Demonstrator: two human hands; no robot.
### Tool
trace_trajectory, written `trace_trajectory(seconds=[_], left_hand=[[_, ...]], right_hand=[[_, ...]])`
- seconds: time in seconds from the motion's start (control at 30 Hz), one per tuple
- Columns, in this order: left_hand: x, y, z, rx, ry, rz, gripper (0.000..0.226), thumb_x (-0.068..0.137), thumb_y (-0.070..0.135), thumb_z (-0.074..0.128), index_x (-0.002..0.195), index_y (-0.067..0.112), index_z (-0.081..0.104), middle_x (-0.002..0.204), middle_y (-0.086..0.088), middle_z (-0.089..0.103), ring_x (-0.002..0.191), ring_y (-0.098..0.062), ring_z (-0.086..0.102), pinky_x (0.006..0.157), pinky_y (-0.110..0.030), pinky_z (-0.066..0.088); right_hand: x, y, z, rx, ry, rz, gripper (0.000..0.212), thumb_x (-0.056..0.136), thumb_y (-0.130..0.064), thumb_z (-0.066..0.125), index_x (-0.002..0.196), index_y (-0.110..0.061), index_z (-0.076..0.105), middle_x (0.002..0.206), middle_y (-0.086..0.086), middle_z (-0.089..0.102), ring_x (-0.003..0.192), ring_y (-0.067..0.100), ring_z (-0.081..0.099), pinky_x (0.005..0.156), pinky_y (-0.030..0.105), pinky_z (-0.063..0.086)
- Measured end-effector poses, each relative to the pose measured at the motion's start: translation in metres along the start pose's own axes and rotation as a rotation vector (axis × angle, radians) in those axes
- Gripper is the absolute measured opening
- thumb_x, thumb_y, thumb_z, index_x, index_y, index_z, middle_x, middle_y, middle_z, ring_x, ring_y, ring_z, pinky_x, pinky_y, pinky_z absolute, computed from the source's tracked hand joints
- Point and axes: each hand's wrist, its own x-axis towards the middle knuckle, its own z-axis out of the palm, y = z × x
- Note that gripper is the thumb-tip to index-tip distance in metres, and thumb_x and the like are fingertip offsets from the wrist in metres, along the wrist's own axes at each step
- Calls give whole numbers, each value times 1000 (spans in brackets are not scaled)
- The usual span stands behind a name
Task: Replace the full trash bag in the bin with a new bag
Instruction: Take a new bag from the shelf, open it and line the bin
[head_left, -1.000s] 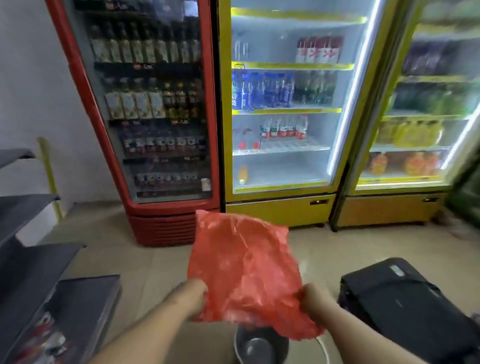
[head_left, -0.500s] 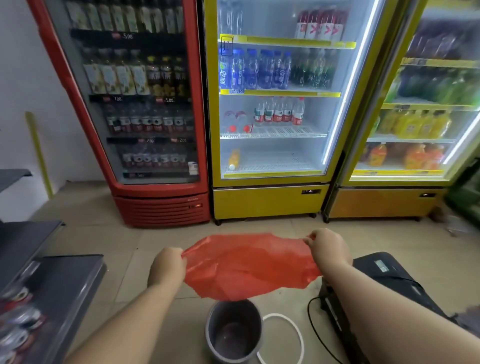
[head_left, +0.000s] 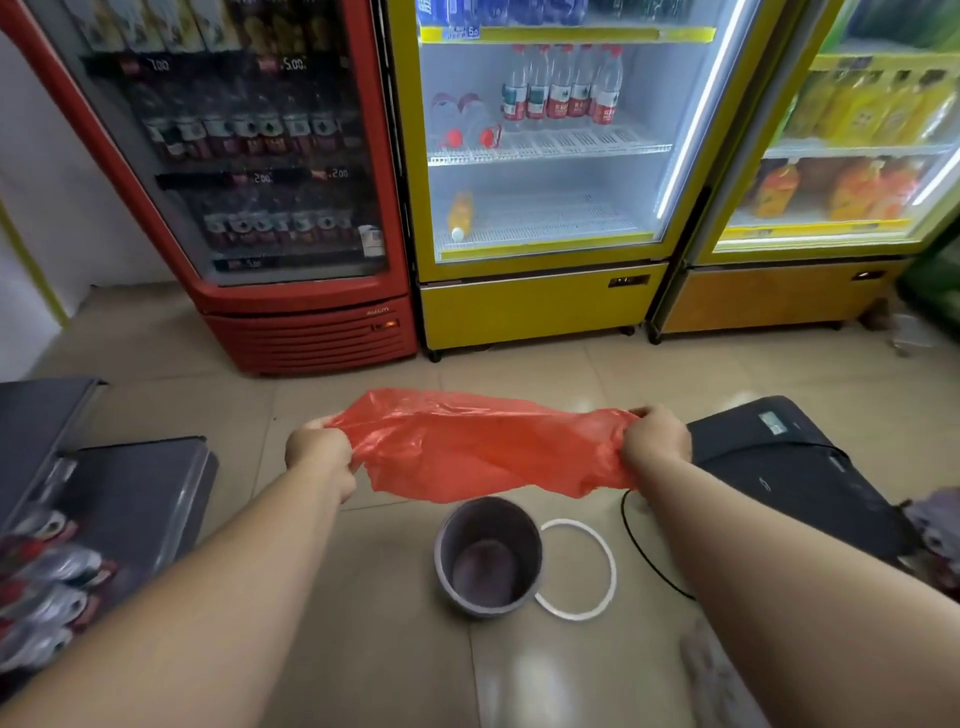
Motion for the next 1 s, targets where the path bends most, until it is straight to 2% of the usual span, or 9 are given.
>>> trace_trajectory(seconds=[0.1, 0.17, 0.2, 0.3, 0.33, 0.4, 0.53, 0.8, 1.0], left_hand=[[17, -3, -6, 478, 202, 476, 28, 86, 6, 45, 106, 13, 64, 96, -11, 66, 85, -32, 61, 77, -36, 51], [25, -10, -13, 722, 43, 879, 15, 86, 20, 57, 100, 16, 63, 99, -8, 63, 89, -27, 59, 79, -35, 47], [30, -21, -18, 929, -121, 923, 15, 85, 25, 60, 97, 18, 63, 98, -6, 64, 89, -26, 59, 76, -34, 46], [39, -68, -48, 1721, -496, 462, 28, 89, 33, 47, 108, 22, 63, 113, -9, 68, 105, -26, 63, 88, -33, 50], [45, -78, -58, 1821, -506, 346, 32, 90, 33, 43, 116, 25, 59, 121, -8, 65, 110, -25, 61, 93, -33, 48], [58, -77, -67, 1818, -432, 296, 37, 88, 27, 43, 122, 26, 57, 126, -7, 62, 114, -25, 59, 97, -33, 47], [68, -61, -54, 1491, -227, 394, 28, 84, 12, 49, 104, 13, 68, 110, -16, 68, 103, -31, 64, 81, -29, 48], [39, -100, -24, 1001, -345, 235, 26, 89, 19, 43, 97, 16, 68, 84, -11, 70, 77, -28, 65, 57, -25, 40], [23, -142, -4, 714, -380, 134, 22, 91, 22, 46, 78, 23, 64, 69, 6, 65, 66, -11, 60, 55, -19, 43]], right_hand=[[-6, -9, 18, 166, 219, -62, 25, 95, -18, 38, 109, -13, 58, 113, 15, 64, 90, 30, 55, 76, 36, 42], [-14, -7, 36, 284, 296, -211, 23, 93, -24, 38, 107, -25, 56, 105, 1, 63, 83, 21, 54, 75, 32, 40], [-20, 1, 49, 150, 146, -281, 23, 94, -26, 38, 108, -27, 56, 100, -3, 61, 80, 16, 54, 76, 30, 39], [-47, 46, 88, -527, -628, -178, 23, 95, -16, 41, 102, -3, 59, 101, 11, 62, 86, 21, 61, 85, 31, 43], [-48, 57, 93, -640, -722, -155, 26, 93, -15, 44, 109, -3, 61, 109, 13, 63, 97, 25, 62, 91, 30, 44], [-44, 60, 90, -648, -611, -171, 34, 92, -18, 43, 121, -18, 60, 121, 9, 64, 110, 25, 61, 94, 31, 46], [-33, 48, 84, -479, -293, -131, 42, 91, -13, 36, 125, -29, 57, 125, 7, 62, 112, 27, 58, 91, 35, 50], [-25, 44, 103, -140, -149, -78, 35, 88, -8, 43, 114, -15, 64, 112, 11, 68, 101, 28, 61, 76, 30, 46], [-11, 70, 121, 74, -65, -42, 29, 85, -7, 44, 101, -17, 66, 101, 7, 69, 86, 21, 55, 70, 27, 37]])
